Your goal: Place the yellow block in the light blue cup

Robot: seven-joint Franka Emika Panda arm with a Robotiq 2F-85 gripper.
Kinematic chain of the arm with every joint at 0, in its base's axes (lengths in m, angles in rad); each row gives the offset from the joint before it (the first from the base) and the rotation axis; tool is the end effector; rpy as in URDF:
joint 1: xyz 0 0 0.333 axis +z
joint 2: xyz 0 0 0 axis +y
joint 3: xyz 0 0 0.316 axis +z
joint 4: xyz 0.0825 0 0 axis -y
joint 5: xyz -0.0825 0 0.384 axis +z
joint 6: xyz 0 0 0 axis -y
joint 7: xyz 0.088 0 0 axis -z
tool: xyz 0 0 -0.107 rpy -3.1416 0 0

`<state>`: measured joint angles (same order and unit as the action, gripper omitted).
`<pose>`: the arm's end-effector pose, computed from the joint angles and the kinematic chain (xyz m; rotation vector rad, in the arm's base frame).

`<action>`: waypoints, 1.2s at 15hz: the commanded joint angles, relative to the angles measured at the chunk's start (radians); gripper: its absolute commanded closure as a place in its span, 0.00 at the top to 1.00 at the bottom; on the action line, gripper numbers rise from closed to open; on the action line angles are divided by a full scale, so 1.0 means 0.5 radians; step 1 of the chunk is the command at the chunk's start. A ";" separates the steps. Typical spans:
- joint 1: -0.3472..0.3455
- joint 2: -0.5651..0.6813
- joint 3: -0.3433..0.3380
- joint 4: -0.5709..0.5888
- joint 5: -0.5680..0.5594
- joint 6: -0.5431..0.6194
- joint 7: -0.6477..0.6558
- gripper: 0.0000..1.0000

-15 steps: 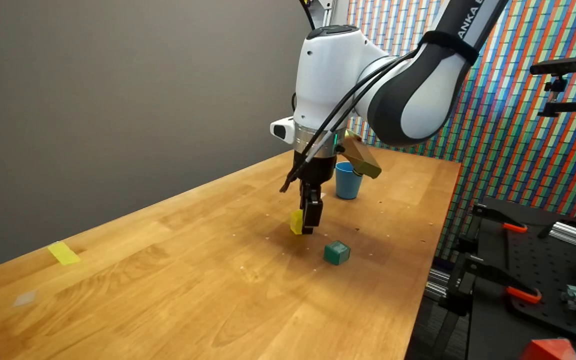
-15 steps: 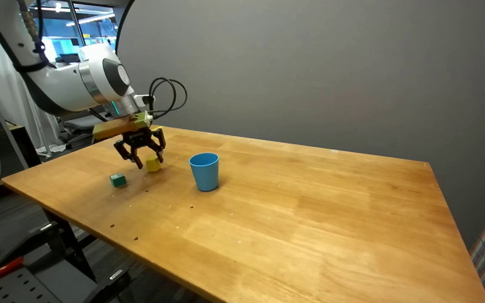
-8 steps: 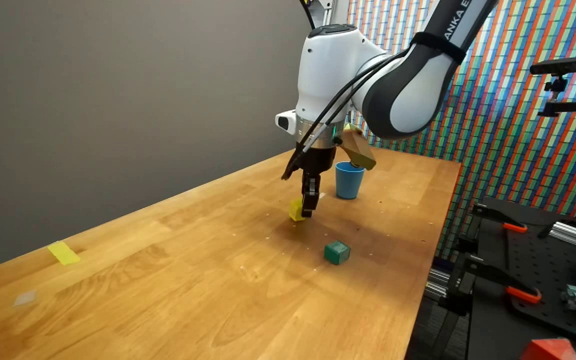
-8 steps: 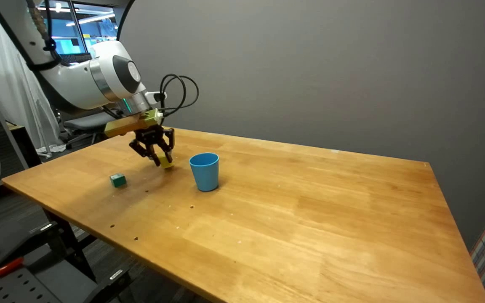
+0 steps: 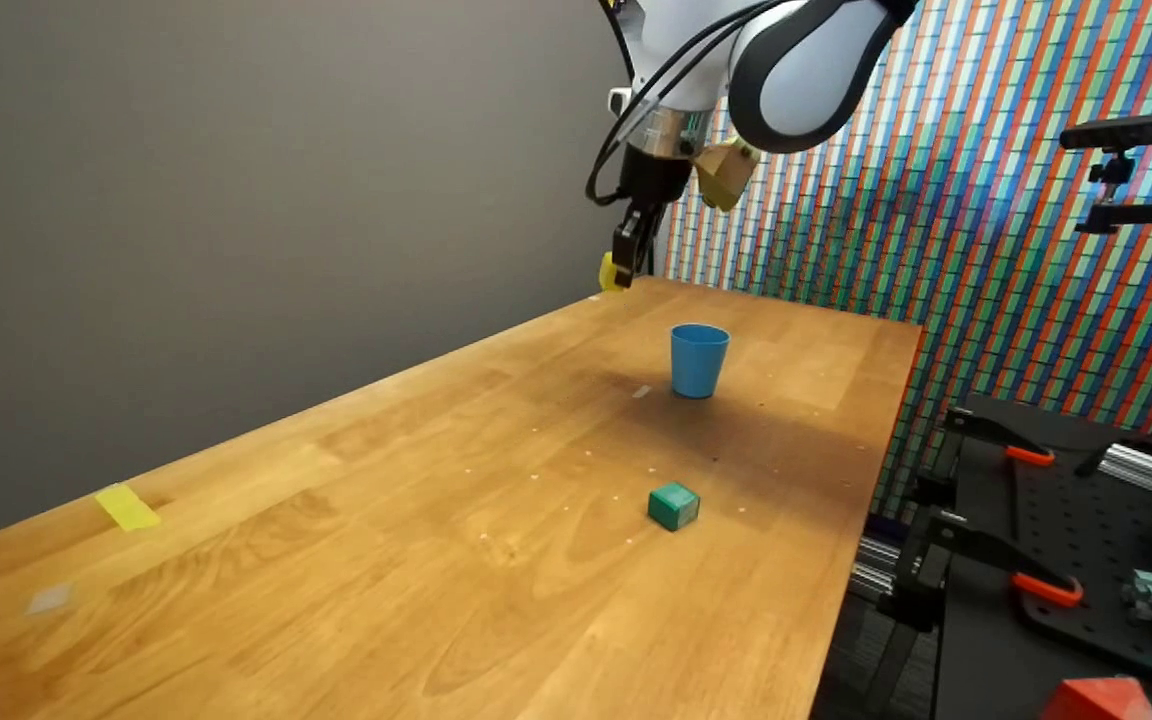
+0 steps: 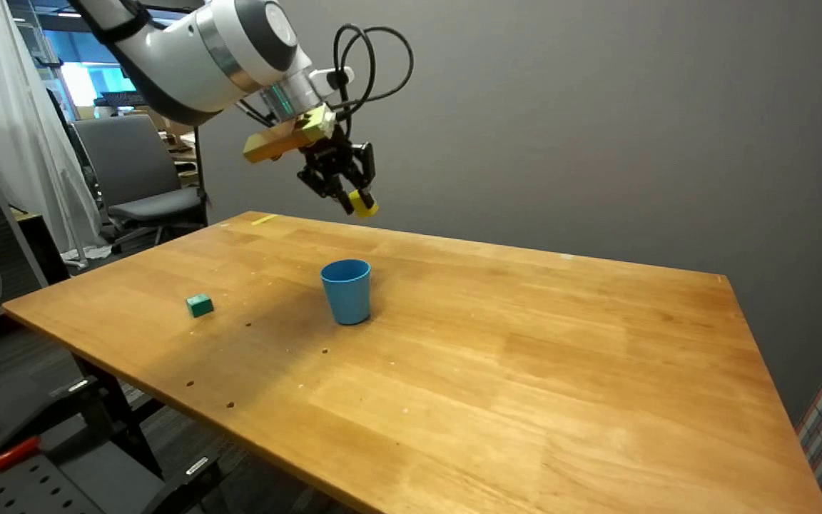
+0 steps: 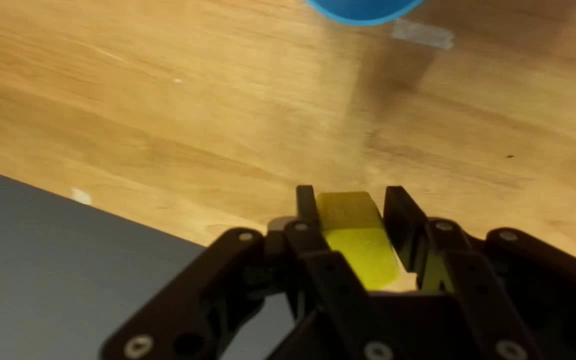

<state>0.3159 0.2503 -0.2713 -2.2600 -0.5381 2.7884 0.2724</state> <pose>0.5589 0.0493 0.2784 2.8095 0.3842 0.4458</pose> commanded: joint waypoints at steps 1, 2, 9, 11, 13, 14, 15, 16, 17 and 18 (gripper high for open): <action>-0.094 -0.182 -0.061 -0.043 -0.208 -0.256 0.311 0.16; -0.151 -0.201 -0.009 -0.066 -0.149 -0.358 0.299 0.16; -0.373 -0.177 0.320 -0.144 0.279 -0.623 0.159 0.16; -0.385 -0.154 0.360 -0.147 0.323 -0.596 0.174 0.16; -0.396 -0.131 0.379 -0.145 0.349 -0.585 0.176 0.17; -0.401 -0.125 0.379 -0.146 0.343 -0.589 0.182 0.17; -0.410 -0.120 0.375 -0.149 0.348 -0.591 0.188 0.17; -0.421 -0.112 0.370 -0.148 0.357 -0.600 0.179 0.16; -0.433 -0.106 0.366 -0.150 0.370 -0.599 0.179 0.25; -0.445 -0.103 0.361 -0.152 0.376 -0.604 0.182 0.64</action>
<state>0.1261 0.1988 -0.1006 -2.3382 -0.3812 2.4951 0.3819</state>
